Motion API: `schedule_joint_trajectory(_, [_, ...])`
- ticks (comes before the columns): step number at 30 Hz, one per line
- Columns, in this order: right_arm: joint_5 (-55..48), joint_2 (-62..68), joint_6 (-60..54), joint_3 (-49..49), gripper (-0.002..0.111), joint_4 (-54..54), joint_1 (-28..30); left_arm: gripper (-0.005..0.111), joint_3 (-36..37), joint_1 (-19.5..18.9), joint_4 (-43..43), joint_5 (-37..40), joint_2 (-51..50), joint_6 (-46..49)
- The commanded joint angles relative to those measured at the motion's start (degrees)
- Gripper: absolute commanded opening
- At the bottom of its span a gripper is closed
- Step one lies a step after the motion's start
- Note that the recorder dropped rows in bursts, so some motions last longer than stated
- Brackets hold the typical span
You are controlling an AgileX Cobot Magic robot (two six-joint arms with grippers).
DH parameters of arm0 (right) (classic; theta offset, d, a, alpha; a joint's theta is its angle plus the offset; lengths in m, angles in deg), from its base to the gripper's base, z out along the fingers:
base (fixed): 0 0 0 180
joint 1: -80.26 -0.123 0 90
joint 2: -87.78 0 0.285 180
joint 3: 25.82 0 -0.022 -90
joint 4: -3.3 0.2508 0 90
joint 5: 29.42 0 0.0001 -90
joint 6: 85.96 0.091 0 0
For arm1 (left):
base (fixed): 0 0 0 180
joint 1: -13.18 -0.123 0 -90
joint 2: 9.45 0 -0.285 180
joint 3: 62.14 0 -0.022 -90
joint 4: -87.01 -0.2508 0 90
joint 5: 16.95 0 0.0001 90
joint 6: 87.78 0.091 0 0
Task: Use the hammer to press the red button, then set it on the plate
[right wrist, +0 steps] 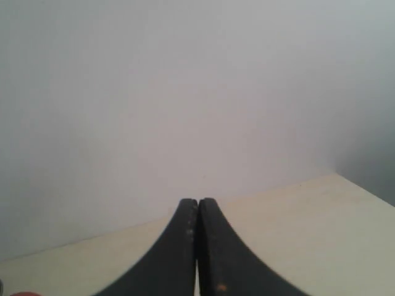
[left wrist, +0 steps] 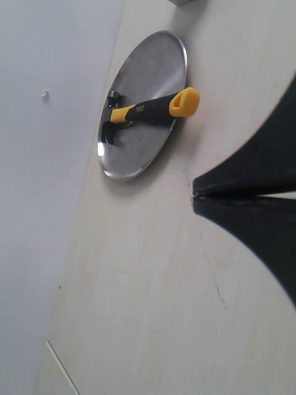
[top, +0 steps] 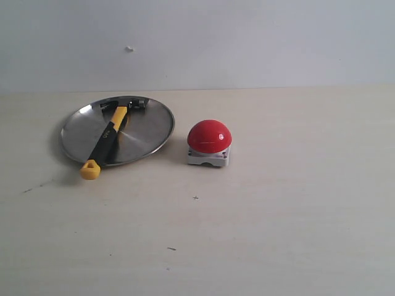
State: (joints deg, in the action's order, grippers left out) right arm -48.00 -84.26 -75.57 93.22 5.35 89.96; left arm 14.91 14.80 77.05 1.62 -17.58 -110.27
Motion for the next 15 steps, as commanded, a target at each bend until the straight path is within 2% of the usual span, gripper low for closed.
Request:
schedule_joint_trajectory(1, [-0.98, -0.18, 4.74, -1.78, 0.0, -5.63, 0.31, 0.0, 0.16, 0.11, 0.19, -0.11, 0.34, 0.24])
schedule_joint_trajectory(2, [-0.98, -0.18, 7.07, -2.3, 0.0, -7.69, 0.31, 0.0, 0.16, 0.11, 0.19, -0.11, 0.34, 0.24])
schedule_joint_trajectory(4, [0.75, -0.18, 23.25, -5.25, 0.0, -19.06, 0.31, 0.0, 0.16, 0.11, 0.19, -0.11, 0.34, 0.24])
schedule_joint_trajectory(6, [1.54, -0.18, 27.85, -7.27, 0.0, -21.51, 0.31, 0.0, 0.16, 0.11, 0.19, -0.11, 0.34, 0.24])
schedule_joint_trajectory(11, [1.91, -0.18, 21.37, -10.92, 0.0, -20.33, 0.31, 0.0, 0.16, 0.11, 0.19, -0.11, 0.34, 0.24])
schedule_joint_trajectory(15, [2.04, -0.18, 8.36, -11.78, 0.0, -14.53, 0.31, 0.0, 0.16, 0.11, 0.19, -0.11, 0.34, 0.24])
